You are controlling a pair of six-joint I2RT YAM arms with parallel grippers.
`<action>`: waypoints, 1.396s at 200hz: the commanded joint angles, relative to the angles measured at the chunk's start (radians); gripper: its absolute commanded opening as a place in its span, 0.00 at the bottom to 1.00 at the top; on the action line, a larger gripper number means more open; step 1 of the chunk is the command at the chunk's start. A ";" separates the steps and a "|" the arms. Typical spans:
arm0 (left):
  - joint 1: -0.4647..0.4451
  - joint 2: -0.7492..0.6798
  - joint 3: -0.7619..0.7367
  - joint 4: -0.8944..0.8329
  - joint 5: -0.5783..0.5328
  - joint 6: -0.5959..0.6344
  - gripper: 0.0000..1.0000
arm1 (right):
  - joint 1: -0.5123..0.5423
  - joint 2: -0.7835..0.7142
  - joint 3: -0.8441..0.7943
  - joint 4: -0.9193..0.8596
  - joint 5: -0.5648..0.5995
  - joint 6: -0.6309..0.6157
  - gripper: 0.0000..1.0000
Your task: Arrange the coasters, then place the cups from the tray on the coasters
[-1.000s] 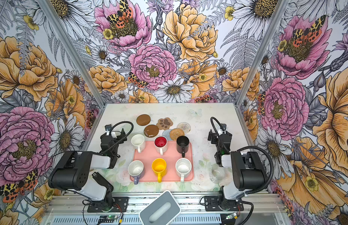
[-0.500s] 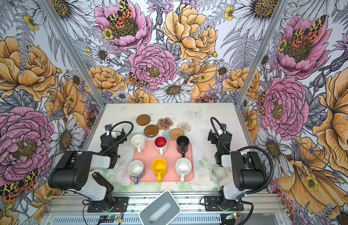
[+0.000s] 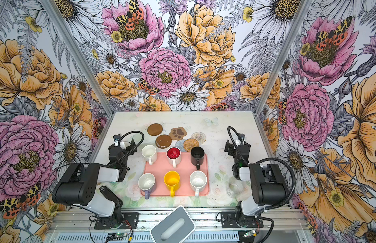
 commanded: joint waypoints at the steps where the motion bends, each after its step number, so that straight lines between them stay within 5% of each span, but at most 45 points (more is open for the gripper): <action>1: 0.005 -0.012 0.010 0.007 0.021 -0.012 0.99 | 0.001 0.000 0.007 0.031 -0.002 -0.001 0.99; 168: 0.004 -0.017 0.016 -0.004 0.024 -0.010 0.99 | 0.003 -0.008 0.006 0.030 0.015 0.003 0.98; 206: -0.005 -0.133 0.132 -0.325 0.001 -0.012 0.99 | 0.004 -0.130 0.073 -0.197 0.060 0.013 0.97; 279: -0.058 -0.199 0.293 -0.674 -0.003 -0.056 0.90 | 0.034 -0.187 0.350 -0.746 0.030 0.060 0.86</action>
